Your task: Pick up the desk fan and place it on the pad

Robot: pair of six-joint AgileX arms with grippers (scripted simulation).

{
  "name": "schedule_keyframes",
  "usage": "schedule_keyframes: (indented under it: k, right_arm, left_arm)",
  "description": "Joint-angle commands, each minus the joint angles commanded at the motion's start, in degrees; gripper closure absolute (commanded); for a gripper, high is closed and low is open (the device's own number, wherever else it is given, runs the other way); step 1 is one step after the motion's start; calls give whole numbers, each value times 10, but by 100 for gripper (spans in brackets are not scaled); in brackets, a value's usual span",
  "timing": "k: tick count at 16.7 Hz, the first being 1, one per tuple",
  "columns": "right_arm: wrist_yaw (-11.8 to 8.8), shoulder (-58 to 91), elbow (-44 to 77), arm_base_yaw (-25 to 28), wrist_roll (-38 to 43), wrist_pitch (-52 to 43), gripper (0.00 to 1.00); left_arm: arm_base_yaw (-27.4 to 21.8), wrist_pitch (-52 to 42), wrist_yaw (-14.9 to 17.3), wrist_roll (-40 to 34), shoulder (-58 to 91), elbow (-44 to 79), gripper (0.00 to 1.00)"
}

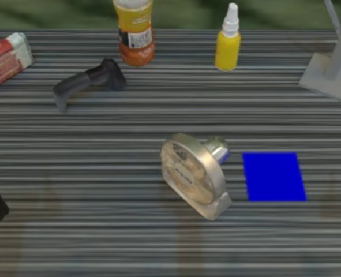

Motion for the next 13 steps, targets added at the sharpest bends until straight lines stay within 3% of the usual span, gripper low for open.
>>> schedule_keyframes:
  k: [6, 13]
  right_arm:
    - [-1, 59, 58, 26, -1, -55, 0]
    - [2, 380, 379, 138, -1, -290, 0]
  left_arm:
    - [0, 0, 0, 0, 0, 0, 0]
    - [0, 0, 0, 0, 0, 0, 0]
